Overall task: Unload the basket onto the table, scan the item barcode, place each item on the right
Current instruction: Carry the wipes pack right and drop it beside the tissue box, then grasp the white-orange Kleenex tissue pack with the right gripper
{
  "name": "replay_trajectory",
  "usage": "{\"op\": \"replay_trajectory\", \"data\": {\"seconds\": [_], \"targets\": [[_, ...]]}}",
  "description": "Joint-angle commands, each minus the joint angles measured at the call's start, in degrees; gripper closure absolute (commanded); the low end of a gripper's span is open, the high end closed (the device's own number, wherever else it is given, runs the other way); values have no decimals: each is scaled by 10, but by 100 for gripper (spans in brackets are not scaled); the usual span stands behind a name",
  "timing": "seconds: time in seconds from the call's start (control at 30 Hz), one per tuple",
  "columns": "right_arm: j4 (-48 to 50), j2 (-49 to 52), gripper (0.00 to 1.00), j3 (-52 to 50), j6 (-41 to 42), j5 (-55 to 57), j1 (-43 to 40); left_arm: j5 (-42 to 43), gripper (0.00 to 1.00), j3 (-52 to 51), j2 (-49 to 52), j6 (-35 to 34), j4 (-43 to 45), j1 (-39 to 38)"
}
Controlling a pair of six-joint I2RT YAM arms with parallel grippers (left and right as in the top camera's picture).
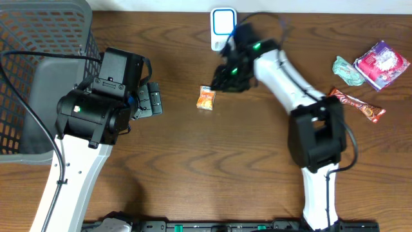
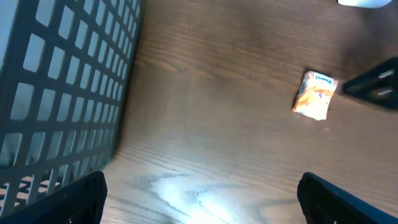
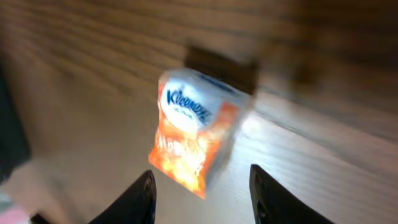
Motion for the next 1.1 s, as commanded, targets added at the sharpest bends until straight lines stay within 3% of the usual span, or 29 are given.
{"op": "replay_trajectory", "data": {"seconds": [0.0,0.17,0.27,0.37,0.57,0.73,0.8,0.87,1.07], "targets": [[44,-17,56,-49,110,21,11,-5,2,2,-1,5,-2,2],[108,-17,56,-104,154,-9,14,-5,2,2,-1,5,-2,2],[150,-17,65,-131,160,-19,14,-5,2,2,-1,5,-2,2],[163,-17,99,-142,158,-23,14,-5,2,2,-1,5,-2,2],[181,-30,99,-130,75,-208,-20,-5,2,2,-1,5,-2,2],[194,-38,99,-130,-80,-504,-103,-5,2,2,-1,5,-2,2],[171,-38,99,-132,-146,-574,-130,-5,2,2,-1,5,-2,2],[129,-38,99,-132,-204,-609,-155,-5,2,2,-1,5,-2,2],[23,-38,99,-133,-303,-579,-184,-5,2,2,-1,5,-2,2]]}}
